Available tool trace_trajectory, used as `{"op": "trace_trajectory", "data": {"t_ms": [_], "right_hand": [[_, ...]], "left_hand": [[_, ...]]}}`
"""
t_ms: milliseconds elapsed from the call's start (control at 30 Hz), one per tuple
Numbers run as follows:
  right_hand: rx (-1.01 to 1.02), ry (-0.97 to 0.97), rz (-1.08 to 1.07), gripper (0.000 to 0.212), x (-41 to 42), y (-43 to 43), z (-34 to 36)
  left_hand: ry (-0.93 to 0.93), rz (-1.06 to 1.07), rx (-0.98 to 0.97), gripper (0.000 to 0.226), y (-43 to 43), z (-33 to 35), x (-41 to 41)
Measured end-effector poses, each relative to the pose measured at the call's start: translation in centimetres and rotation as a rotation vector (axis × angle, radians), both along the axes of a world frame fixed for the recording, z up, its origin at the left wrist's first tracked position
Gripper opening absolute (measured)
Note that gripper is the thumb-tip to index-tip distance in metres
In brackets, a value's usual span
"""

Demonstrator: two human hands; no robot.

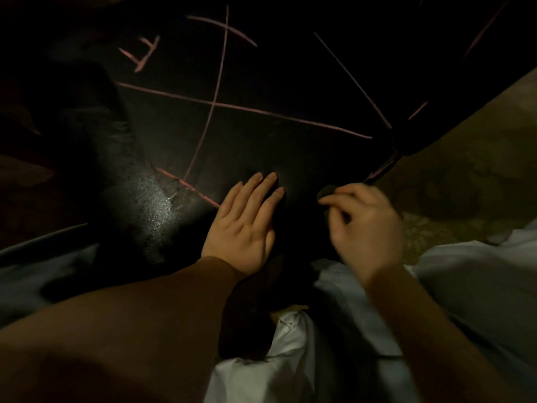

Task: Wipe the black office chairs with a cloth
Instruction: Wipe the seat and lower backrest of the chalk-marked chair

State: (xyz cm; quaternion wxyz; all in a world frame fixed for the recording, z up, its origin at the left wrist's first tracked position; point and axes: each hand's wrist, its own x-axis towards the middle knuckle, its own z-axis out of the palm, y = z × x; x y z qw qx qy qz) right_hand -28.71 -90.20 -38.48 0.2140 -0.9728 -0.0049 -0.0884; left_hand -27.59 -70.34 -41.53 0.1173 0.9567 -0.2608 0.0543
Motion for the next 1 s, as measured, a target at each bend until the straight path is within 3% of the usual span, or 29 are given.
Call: {"op": "trace_trajectory", "data": {"t_ms": [100, 333, 400, 633, 867, 1000], "right_hand": [[0.002, 0.031, -0.131, 0.017, 0.5, -0.9, 0.2], [0.055, -0.010, 0.188, 0.018, -2.8, 4.1, -0.1], [0.075, -0.010, 0.151, 0.018, -1.9, 3.0, -0.3], [0.152, 0.021, -0.278, 0.019, 2.1, -4.3, 0.1], [0.169, 0.038, -0.115, 0.015, -0.2, 0.0, -0.3], [0.156, 0.028, -0.184, 0.017, 1.5, -2.3, 0.1]], "left_hand": [[-0.004, -0.004, 0.005, 0.061, 0.0, 0.0, 0.0], [-0.004, -0.012, 0.014, 0.058, 0.0, 0.1, 0.0], [0.001, -0.011, 0.014, 0.059, 0.0, 0.1, 0.0], [-0.008, 0.002, -0.003, 0.056, -0.1, 0.0, 0.0], [-0.004, -0.006, -0.003, 0.058, 0.0, 0.0, 0.0], [-0.011, -0.003, -0.015, 0.057, -0.1, 0.0, 0.0]]}}
